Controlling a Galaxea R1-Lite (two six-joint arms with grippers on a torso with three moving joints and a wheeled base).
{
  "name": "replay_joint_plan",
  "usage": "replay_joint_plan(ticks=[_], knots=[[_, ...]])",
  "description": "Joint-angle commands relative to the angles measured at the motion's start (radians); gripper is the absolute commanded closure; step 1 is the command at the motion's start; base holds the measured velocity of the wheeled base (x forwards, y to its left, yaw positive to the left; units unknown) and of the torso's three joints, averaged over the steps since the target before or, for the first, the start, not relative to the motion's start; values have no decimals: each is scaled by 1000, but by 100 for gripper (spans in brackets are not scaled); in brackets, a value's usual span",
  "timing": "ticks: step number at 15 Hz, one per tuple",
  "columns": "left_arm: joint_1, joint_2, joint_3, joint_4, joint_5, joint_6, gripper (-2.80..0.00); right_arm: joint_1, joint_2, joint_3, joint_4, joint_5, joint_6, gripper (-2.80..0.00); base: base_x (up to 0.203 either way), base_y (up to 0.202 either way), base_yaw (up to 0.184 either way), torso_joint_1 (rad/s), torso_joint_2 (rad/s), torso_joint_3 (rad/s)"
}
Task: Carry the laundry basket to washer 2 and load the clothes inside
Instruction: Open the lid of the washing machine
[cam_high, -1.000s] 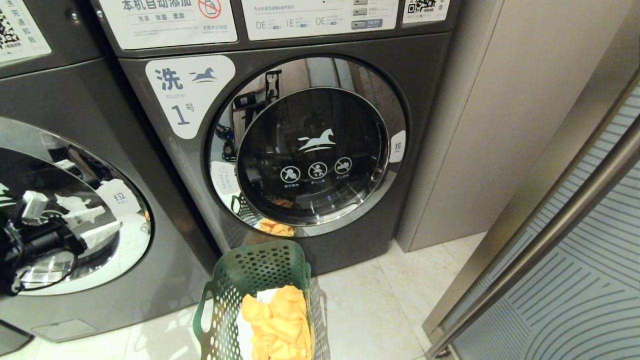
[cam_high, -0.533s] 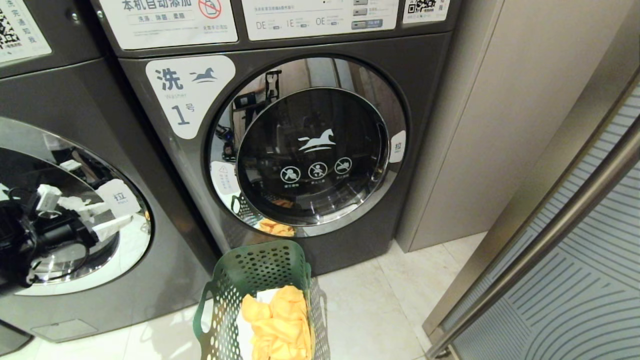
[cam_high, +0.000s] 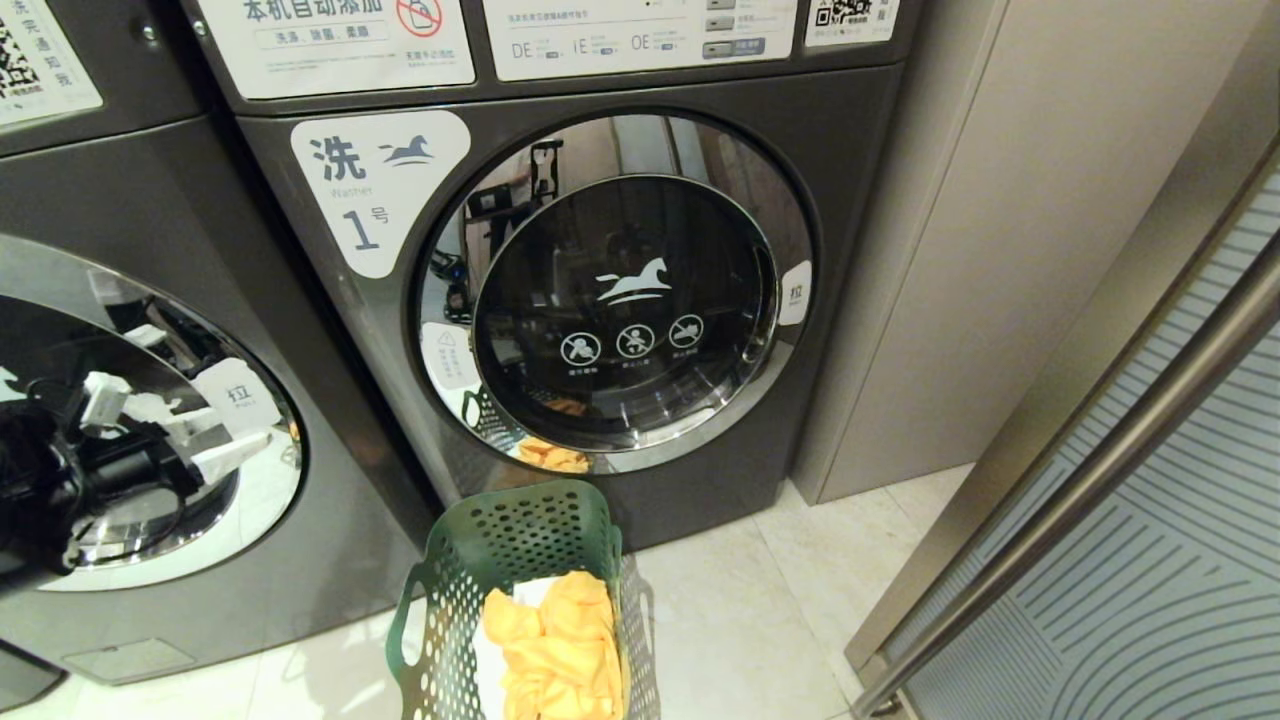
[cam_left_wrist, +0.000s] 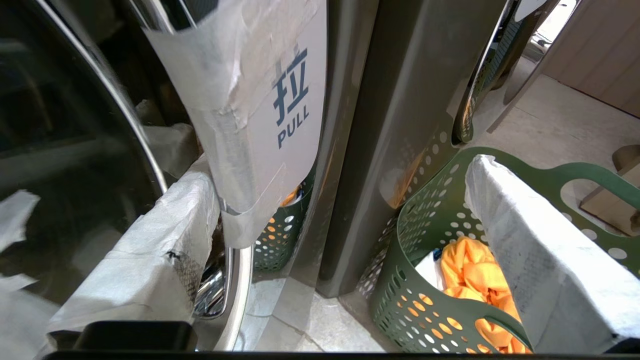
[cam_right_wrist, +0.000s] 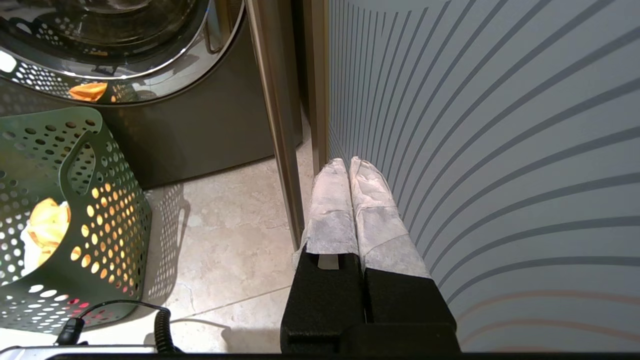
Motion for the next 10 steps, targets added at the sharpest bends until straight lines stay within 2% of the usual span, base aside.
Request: replay_joint_plan(ticks=[1, 3, 5, 10], knots=[[-12, 23, -15, -5, -7, -2, -280, 0, 1, 0, -1, 0, 0, 0, 0, 0, 0, 0, 0, 0], [-20, 37, -46, -6, -5, -9, -280, 0, 1, 0, -1, 0, 0, 0, 0, 0, 0, 0, 0, 0], [-27, 46, -80, -6, -6, -46, -280, 0, 1, 0, -1, 0, 0, 0, 0, 0, 0, 0, 0, 0], [-32, 49, -96, -6, -9, -82, -280, 0, 1, 0, -1, 0, 1, 0, 0, 0, 0, 0, 0, 0]])
